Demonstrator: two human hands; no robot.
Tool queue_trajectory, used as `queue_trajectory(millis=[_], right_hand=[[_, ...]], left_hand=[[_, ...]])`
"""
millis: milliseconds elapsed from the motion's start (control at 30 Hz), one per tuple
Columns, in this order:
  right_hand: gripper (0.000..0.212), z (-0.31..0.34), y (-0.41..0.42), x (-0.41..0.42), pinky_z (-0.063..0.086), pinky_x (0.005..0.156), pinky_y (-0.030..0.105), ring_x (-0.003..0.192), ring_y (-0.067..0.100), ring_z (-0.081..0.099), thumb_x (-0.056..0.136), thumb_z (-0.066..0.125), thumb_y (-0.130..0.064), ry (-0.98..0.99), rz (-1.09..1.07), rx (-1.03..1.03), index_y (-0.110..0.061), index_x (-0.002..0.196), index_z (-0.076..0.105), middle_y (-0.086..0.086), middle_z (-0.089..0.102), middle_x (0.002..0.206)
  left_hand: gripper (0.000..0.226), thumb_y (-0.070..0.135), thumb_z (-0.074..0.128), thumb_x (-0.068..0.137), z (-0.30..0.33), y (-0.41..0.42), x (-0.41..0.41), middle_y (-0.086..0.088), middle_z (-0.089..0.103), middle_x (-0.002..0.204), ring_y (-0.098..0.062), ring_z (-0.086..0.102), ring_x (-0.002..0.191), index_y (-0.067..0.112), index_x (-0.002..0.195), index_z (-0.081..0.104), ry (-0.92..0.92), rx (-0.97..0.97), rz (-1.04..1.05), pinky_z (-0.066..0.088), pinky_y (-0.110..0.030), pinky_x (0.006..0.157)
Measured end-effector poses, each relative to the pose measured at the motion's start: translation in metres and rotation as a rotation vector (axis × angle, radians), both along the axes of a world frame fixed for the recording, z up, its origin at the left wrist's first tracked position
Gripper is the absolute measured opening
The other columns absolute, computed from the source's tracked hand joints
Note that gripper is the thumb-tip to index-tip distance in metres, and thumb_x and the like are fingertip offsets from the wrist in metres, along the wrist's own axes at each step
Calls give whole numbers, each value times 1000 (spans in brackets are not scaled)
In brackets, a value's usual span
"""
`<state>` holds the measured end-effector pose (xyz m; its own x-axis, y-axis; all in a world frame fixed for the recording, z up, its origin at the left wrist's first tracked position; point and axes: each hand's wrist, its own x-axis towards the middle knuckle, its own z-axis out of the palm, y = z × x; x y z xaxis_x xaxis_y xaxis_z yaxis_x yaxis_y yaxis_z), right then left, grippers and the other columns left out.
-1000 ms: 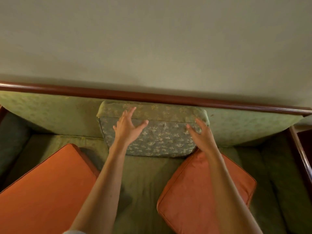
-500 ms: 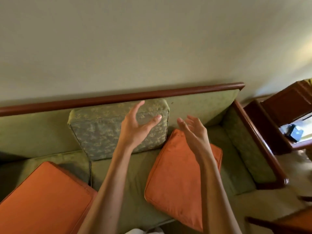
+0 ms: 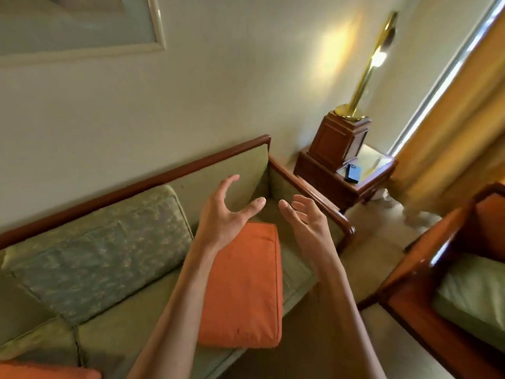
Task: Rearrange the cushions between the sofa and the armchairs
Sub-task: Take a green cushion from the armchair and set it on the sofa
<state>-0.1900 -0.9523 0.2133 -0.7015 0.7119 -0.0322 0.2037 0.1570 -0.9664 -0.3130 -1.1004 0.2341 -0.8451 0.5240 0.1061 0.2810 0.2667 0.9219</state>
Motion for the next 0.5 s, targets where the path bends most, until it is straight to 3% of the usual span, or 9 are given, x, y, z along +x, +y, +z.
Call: queue_trajectory(millis=[67,233,400,500], right_hand=[[78,8,23,46,51,102,41,127,16,54,79,65,-70,21,-74,7,-26,141,50,0,54,141],[70,24,72,165,52,100,35,124,13,57,81,68,-64,90,-334,15,-26,138,52,-3,58,135],[77,19,103,263,52,97,33,120,12,58,77,71,-71,108,-584,13,-29,138,52,-1,59,135],[79,16,112,297,54,99,38,120,13,60,75,72,-71,113,-685,6,-27,138,53,0,60,134]], left_hand=[[84,66,78,72,5,35,33,11,44,153,-15,44,138,39,145,46,4,9,-94,43,-43,111],[82,61,77,76,18,117,119,7,44,154,-19,43,140,34,146,46,40,27,-356,42,-40,111],[84,55,77,79,18,182,209,4,42,156,-12,39,140,29,150,42,82,38,-626,33,-18,101],[87,65,75,76,8,214,241,5,39,158,-18,38,143,36,150,39,85,19,-733,36,-26,102]])
